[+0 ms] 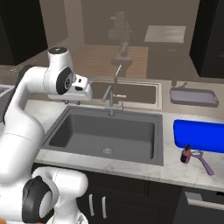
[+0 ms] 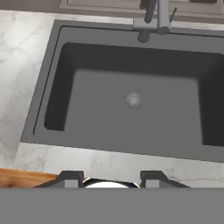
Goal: Pick up all produce items and place them in the sink. Turn on the sink faucet to wash them. Then turn the sink off and put them in the tray.
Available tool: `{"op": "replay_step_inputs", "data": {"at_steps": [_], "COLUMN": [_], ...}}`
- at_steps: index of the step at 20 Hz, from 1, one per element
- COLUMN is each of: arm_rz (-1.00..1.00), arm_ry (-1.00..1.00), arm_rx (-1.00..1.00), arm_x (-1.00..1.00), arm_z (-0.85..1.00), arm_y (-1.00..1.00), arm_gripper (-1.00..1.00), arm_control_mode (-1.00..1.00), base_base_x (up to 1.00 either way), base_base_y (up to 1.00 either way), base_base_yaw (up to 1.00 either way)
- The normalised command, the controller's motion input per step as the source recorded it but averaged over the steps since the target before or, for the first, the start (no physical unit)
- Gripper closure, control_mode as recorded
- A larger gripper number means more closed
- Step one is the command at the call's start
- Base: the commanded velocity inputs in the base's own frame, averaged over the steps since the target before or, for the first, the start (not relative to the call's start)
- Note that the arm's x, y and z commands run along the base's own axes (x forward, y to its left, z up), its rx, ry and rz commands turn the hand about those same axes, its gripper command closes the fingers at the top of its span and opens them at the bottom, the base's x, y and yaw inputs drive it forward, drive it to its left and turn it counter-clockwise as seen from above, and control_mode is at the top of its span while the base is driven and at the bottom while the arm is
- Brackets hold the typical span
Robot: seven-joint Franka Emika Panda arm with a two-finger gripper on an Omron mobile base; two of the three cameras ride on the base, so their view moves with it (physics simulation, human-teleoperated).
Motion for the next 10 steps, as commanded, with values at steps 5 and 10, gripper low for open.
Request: {"op": "replay_step_inputs", "data": {"at_steps": [5, 10], "arm_rz": [0.00, 0.00], "arm_ry": [0.00, 0.00], "arm_rx": [0.00, 0.00], "arm_x": [-0.24, -0.27], "arm_z": [-0.04, -0.08], "arm_y": [0.10, 0.43], "arm_gripper": [-1.00, -1.00], "arm_control_mode": [-1.00, -1.00], "base_base_x": [0.00, 0.00], "base_base_y": [0.00, 0.00], "base_base_yaw": [0.00, 0.00]}}
